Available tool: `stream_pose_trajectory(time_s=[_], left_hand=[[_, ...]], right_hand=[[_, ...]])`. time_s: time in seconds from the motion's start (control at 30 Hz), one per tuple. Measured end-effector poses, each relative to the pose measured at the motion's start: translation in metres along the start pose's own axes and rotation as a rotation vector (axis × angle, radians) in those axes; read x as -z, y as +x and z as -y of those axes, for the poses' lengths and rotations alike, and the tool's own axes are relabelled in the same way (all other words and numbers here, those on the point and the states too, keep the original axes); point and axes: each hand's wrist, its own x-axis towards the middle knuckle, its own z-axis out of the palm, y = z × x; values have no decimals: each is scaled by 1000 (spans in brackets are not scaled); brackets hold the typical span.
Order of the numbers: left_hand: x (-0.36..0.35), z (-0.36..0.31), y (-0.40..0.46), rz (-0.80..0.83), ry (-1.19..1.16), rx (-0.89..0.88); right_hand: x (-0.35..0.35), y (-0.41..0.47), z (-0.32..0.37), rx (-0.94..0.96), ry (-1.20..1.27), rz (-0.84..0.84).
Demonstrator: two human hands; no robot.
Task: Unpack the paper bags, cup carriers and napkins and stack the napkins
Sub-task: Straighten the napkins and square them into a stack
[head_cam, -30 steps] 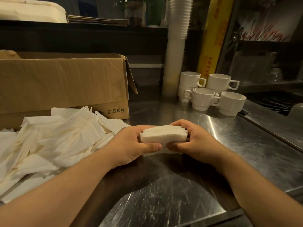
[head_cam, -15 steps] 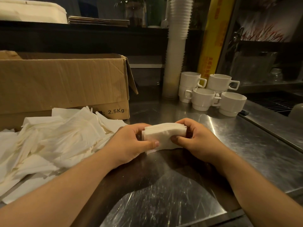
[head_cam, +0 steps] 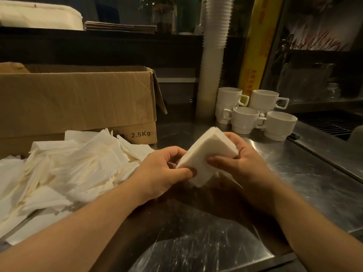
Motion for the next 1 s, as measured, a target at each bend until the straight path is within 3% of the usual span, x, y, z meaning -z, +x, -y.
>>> stream_pose_trajectory(time_s=[0.13, 0.27, 0.4, 0.67, 0.8, 1.0], left_hand=[[-4, -5, 0, -42, -96, -1], [-3, -4, 1, 13, -94, -29], [-3, 2, 1, -33, -51, -144], [0, 2, 1, -33, 73, -61], [2, 2, 1, -94, 136, -34], [4, 7, 0, -81, 150, -24]], right_hand=[[-3, 0, 0, -67, -3, 74], [-5, -3, 2, 32, -1, 30], [-4, -3, 1, 120, 74, 26], [2, 5, -11, 117, -439, 2], [4, 6, -14, 41, -504, 43], [5, 7, -12, 105, -600, -105]])
